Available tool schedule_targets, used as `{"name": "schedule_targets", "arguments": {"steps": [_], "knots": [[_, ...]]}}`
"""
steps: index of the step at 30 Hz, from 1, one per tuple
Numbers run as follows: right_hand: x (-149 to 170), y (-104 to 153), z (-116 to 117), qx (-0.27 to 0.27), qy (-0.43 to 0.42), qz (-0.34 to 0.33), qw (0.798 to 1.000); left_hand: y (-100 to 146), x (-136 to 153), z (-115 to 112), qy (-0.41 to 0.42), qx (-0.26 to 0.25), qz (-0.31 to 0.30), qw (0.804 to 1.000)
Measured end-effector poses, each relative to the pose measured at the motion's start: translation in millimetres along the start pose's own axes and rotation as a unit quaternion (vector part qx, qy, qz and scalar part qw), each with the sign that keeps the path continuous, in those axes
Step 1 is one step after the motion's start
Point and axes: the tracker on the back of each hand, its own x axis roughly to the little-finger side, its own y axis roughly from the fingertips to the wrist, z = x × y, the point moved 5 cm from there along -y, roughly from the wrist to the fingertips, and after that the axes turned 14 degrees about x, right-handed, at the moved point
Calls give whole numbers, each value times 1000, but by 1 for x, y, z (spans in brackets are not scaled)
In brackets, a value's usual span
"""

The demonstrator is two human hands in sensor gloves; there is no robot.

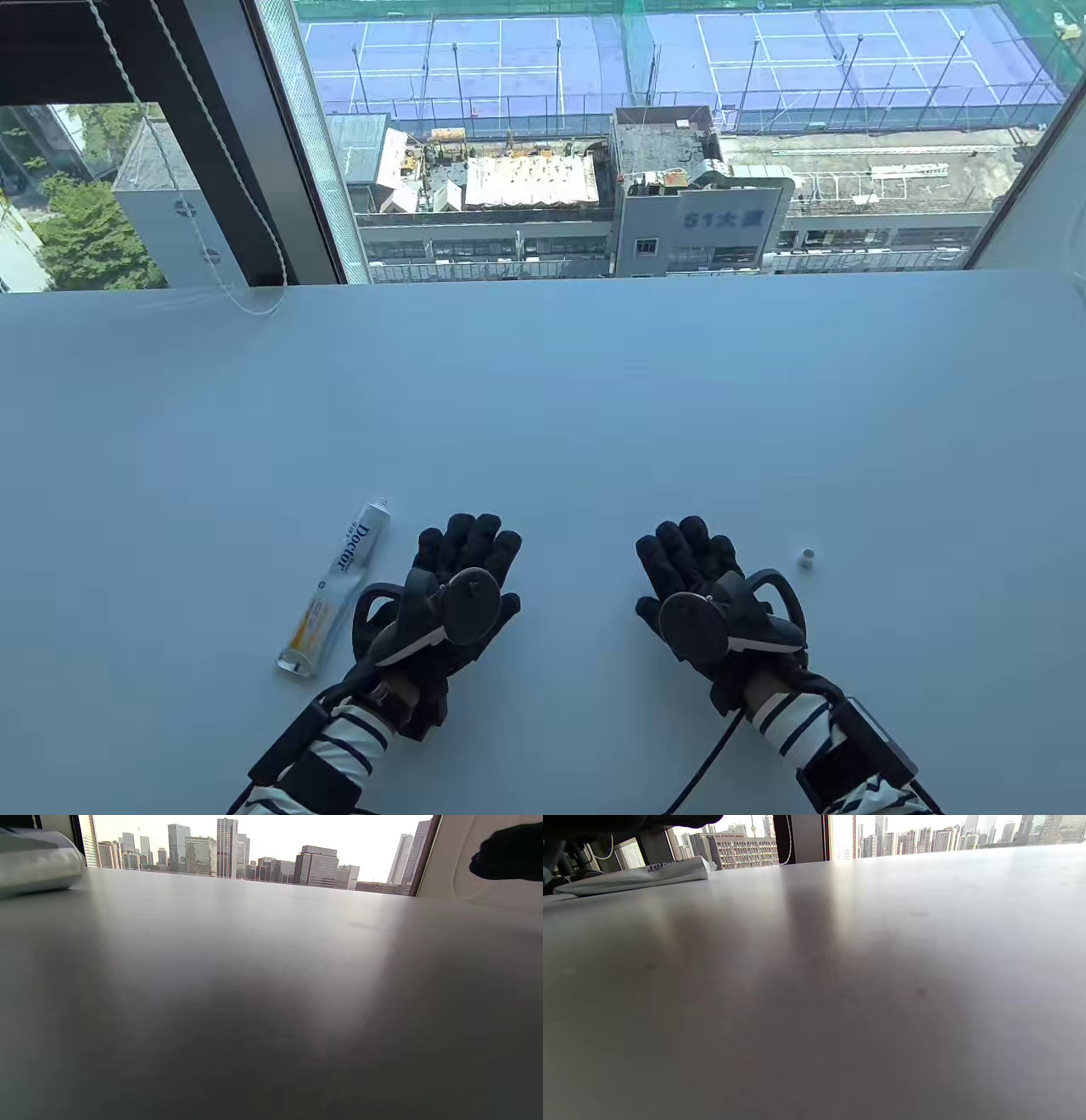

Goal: Screw tube cap onto toothpaste tube (Screw with right hand)

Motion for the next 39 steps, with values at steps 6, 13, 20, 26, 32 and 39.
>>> {"name": "schedule_targets", "arguments": {"steps": [6, 13, 20, 26, 32, 39], "knots": [[2, 1, 1, -4, 2, 5, 1000, -1, -2, -2, 3, 5, -6, 1000], [3, 2, 2, -18, 1, 10, 1000, 0, 3, 2, 21, 1, -3, 1000], [6, 2, 3, -17, -5, 19, 1000, 8, 39, 24, 31, -37, 72, 996], [10, 2, 1, -11, -15, 27, 999, 23, 123, 29, 35, -21, 270, 962], [13, 2, 0, -8, -11, 33, 999, 29, 175, 0, 129, 69, 332, 932], [26, 3, -18, 35, -8, 64, 997, 24, 169, -7, 144, 89, 302, 938]]}}
